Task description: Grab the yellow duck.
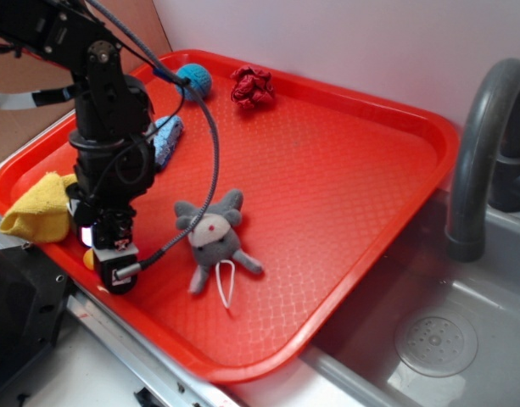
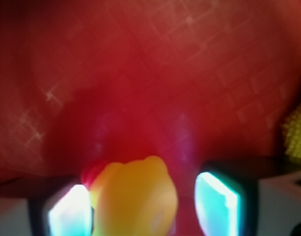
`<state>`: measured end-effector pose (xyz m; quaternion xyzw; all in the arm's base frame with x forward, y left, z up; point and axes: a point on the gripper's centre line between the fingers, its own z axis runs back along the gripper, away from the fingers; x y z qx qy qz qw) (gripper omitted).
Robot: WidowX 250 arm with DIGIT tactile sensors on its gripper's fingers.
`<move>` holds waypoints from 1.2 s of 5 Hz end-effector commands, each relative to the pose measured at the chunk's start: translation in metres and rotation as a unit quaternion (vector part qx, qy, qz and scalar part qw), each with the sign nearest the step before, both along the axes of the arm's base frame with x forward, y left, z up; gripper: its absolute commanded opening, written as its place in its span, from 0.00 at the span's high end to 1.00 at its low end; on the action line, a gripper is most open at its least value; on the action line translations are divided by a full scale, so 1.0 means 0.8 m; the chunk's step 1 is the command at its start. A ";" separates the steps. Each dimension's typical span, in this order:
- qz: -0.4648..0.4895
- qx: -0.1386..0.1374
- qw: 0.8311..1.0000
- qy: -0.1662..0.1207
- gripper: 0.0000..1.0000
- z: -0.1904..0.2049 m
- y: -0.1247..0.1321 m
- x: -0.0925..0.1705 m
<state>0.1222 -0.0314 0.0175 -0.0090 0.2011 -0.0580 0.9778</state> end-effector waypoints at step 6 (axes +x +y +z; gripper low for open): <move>0.049 0.001 0.964 -0.261 1.00 0.239 0.049 0.100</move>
